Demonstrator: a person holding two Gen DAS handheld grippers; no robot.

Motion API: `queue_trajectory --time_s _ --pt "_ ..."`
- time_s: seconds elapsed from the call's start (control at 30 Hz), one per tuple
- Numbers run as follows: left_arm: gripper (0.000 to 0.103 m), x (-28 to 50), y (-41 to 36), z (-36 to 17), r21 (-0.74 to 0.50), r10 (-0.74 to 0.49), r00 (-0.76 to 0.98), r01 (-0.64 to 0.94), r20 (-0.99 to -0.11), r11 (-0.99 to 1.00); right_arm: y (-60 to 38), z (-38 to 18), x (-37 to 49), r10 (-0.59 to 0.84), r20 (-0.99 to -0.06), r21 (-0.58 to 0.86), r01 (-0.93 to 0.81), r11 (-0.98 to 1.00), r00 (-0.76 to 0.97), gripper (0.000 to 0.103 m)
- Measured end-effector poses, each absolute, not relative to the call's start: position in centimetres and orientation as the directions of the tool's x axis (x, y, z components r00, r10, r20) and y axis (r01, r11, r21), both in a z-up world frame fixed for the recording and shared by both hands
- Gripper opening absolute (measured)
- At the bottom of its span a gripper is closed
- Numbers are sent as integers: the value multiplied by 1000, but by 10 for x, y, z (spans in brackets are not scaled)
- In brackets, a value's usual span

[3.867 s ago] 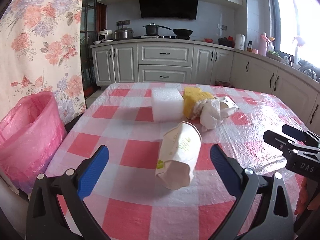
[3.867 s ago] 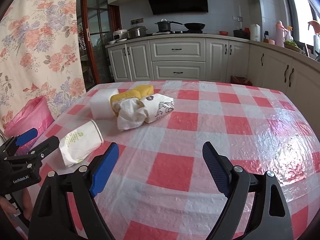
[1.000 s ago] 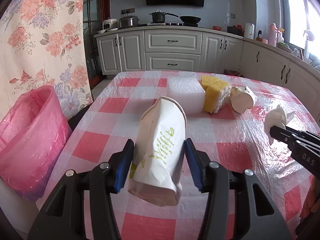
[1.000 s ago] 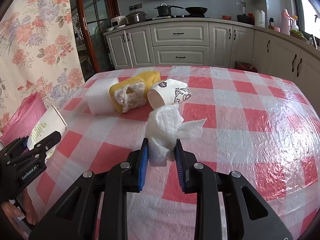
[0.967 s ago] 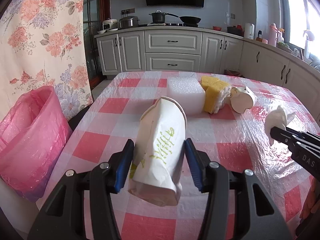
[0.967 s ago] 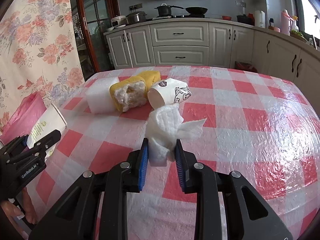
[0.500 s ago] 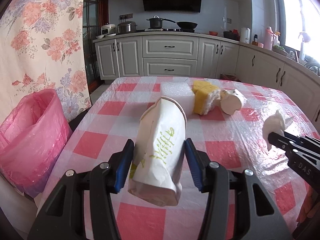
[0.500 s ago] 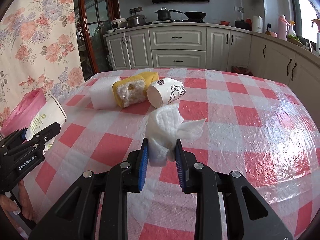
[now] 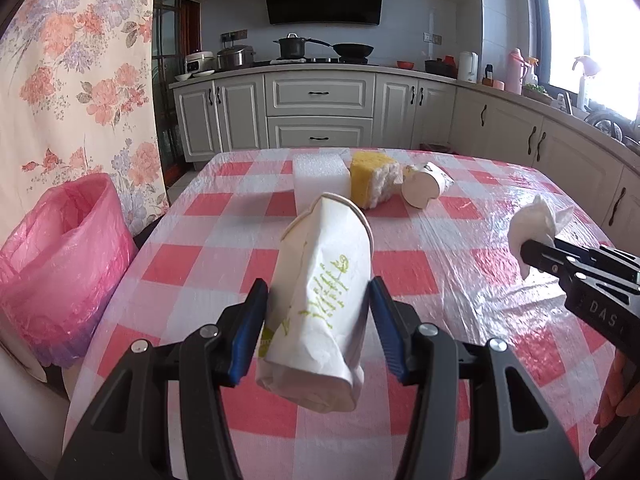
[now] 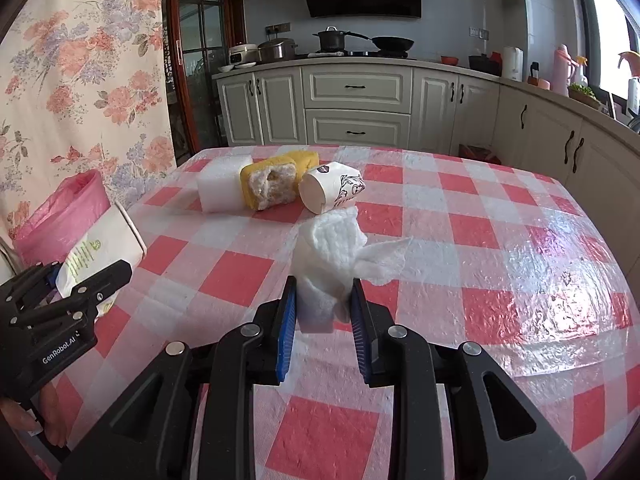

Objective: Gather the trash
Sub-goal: 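Carry the paper cup and white tissue over the pink bin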

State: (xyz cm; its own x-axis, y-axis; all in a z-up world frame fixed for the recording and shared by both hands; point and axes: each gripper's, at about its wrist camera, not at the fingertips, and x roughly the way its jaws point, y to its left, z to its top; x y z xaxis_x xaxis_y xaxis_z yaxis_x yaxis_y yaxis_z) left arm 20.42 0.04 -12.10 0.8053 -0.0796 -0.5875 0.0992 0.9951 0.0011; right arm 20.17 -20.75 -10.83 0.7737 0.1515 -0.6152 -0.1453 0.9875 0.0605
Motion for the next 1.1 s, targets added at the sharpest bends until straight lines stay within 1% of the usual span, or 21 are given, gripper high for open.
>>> queue_trajectory --time_s 0.4,0.83,1.1 --pt "51 174 18 -109 6 -80 832 100 -549 995 -167 -99 186 217 -610 42 -243 969 762 26" --pt "51 165 74 -97 -4 6 850 -9 -526 1000 -117 -93 192 303 -622 39 -358 933 722 26" --pt "51 165 95 -90 6 48 854 -53 -518 999 -90 -88 202 358 -621 53 -418 907 697 26"
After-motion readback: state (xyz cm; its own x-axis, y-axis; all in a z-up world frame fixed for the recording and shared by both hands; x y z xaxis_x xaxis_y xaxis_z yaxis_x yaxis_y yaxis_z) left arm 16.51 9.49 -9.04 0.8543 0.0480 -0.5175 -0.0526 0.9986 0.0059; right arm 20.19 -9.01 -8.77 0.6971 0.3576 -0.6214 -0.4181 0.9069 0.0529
